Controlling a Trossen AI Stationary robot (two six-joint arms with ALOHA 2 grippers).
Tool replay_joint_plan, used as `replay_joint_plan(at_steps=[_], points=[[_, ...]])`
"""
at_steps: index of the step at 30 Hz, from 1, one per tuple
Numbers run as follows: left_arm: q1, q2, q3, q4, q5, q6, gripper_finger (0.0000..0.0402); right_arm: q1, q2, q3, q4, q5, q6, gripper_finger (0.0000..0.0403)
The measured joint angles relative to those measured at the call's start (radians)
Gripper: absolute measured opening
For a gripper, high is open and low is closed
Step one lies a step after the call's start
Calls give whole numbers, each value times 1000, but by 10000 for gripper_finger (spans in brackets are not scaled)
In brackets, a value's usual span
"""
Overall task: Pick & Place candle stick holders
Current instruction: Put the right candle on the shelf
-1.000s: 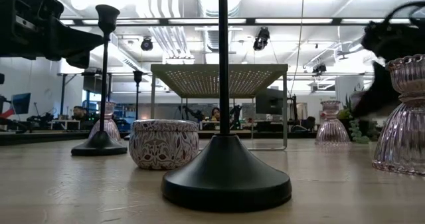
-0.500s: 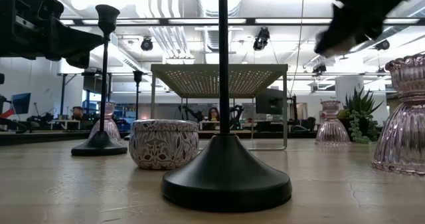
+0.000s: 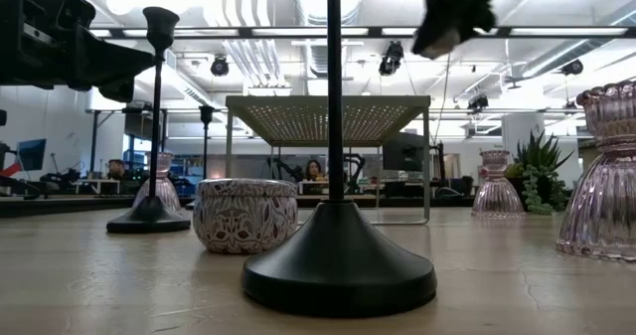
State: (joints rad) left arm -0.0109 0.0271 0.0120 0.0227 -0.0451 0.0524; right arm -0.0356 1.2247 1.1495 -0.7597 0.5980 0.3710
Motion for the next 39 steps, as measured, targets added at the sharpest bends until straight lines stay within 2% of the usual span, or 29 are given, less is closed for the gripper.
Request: replay_joint_plan(at_steps=[8,14,21,28,39], points=[[0,0,0,0,0,0,32,-166,169,140,114,-186,-170,286],[0,0,0,0,0,0,32,-235,275,177,267,-266,-330,286],[0,0,0,0,0,0,32,-299,336,147,408,-357,-421,286],[0,0,0,0,0,0,32,-371,367,75,570,-441,-415,286],[0,0,0,0,0,0,32,-422,370,-70,728,-468,-395,286]])
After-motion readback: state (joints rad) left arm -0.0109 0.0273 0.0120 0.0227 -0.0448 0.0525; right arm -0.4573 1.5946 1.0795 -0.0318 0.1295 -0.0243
